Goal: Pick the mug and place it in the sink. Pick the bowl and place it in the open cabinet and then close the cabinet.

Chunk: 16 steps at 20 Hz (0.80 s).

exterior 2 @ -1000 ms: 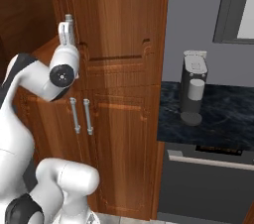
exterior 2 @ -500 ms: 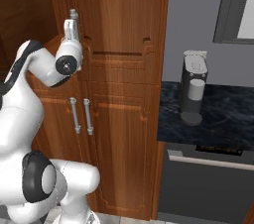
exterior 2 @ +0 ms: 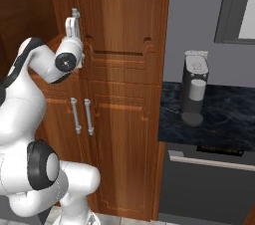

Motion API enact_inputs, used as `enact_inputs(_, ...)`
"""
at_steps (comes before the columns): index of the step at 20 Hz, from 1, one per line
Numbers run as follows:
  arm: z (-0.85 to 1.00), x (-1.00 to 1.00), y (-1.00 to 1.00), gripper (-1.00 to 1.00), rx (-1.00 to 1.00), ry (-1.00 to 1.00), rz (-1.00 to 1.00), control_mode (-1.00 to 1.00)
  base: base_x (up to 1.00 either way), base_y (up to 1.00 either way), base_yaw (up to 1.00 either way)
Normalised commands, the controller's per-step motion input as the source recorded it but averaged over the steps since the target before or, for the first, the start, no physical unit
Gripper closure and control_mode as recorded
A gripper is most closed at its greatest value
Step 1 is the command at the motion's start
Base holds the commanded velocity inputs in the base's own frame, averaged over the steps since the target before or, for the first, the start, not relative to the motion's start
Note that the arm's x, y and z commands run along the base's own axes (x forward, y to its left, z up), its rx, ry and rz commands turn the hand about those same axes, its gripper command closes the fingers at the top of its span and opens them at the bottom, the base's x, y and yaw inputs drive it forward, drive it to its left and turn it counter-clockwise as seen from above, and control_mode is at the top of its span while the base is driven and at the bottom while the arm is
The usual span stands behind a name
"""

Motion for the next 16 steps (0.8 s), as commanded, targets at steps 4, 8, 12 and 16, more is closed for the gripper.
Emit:
enact_inputs(4, 0.0, 0.75, -0.28, -1.0, 0.0, 0.07, -0.01, -1.0, 0.0, 0.0, 0.0)
enact_inputs(8, 0.15, -0.11, -0.1, -1.0, 0.04, 0.02, 0.0, -1.0, 0.0, 0.0, 0.0)
enact_inputs(12, 0.37, -0.96, -0.02, -1.0, 0.1, 0.0, 0.0, -1.0, 0.0, 0.0, 0.0)
enact_inputs(16, 0.32, -0.87, -0.01, -1.0, 0.08, 0.0, 0.0, -1.0, 0.0, 0.0, 0.0)
